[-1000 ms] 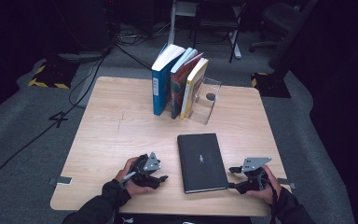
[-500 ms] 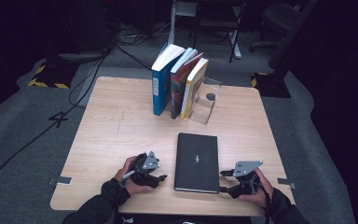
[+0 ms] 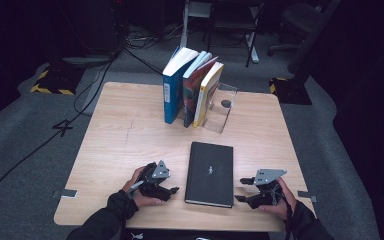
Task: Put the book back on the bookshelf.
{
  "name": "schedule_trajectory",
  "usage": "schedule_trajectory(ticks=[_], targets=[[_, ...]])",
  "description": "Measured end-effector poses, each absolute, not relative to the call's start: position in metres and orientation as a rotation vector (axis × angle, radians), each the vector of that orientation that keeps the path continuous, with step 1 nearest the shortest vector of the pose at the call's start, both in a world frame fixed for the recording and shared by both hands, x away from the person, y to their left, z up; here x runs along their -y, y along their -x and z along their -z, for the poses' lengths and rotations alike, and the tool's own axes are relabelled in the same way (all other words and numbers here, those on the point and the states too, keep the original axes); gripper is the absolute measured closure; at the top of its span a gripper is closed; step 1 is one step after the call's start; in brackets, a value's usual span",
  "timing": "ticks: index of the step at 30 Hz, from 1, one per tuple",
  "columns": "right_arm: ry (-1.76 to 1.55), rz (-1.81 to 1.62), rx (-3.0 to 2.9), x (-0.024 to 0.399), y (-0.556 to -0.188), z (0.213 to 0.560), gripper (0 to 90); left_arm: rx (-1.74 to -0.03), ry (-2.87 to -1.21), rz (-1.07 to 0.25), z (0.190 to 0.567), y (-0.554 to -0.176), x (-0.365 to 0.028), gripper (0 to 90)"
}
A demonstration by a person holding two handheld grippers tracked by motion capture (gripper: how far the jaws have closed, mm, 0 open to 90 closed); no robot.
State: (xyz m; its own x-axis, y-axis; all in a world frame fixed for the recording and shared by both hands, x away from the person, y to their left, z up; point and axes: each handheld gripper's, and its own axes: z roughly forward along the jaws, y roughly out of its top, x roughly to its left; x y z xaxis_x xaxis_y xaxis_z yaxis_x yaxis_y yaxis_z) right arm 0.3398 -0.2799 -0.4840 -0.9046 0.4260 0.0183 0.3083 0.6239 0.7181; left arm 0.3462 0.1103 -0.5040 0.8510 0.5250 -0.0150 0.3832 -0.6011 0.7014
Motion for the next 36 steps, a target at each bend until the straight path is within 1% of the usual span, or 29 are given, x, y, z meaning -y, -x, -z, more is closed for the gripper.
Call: schedule_trajectory(ticks=[6, 11, 18, 22, 28, 34, 36], targets=[[-0.673, -1.199, -2.629, 0.286, -0.342, 0.473, 30.7, -0.650, -2.292, -0.242, 0.504, -0.346, -0.110, 22.9], [-0.695, -1.245, -2.602, 0.284, -0.343, 0.465, 28.0, -0.651, -2.292, -0.242, 0.504, -0.346, -0.109, 22.1], [-0.718, -1.289, -2.599, 0.274, -0.344, 0.460, 27.7, -0.657, -2.292, -0.250, 0.504, -0.347, -0.108, 20.1], [-0.736, -1.276, -2.621, 0.265, -0.347, 0.462, 27.2, -0.670, -2.295, -0.255, 0.504, -0.347, -0.107, 17.8], [-0.779, -1.260, -2.663, 0.257, -0.357, 0.470, 26.2, -0.664, -2.296, -0.252, 0.504, -0.349, -0.104, 17.4], [-0.830, -1.270, -2.700, 0.254, -0.365, 0.476, 18.3, -0.669, -2.296, -0.256, 0.504, -0.348, -0.104, 17.7], [-0.813, -1.268, -2.701, 0.254, -0.365, 0.476, 18.1, -0.673, -2.293, -0.254, 0.504, -0.344, -0.105, 17.7]])
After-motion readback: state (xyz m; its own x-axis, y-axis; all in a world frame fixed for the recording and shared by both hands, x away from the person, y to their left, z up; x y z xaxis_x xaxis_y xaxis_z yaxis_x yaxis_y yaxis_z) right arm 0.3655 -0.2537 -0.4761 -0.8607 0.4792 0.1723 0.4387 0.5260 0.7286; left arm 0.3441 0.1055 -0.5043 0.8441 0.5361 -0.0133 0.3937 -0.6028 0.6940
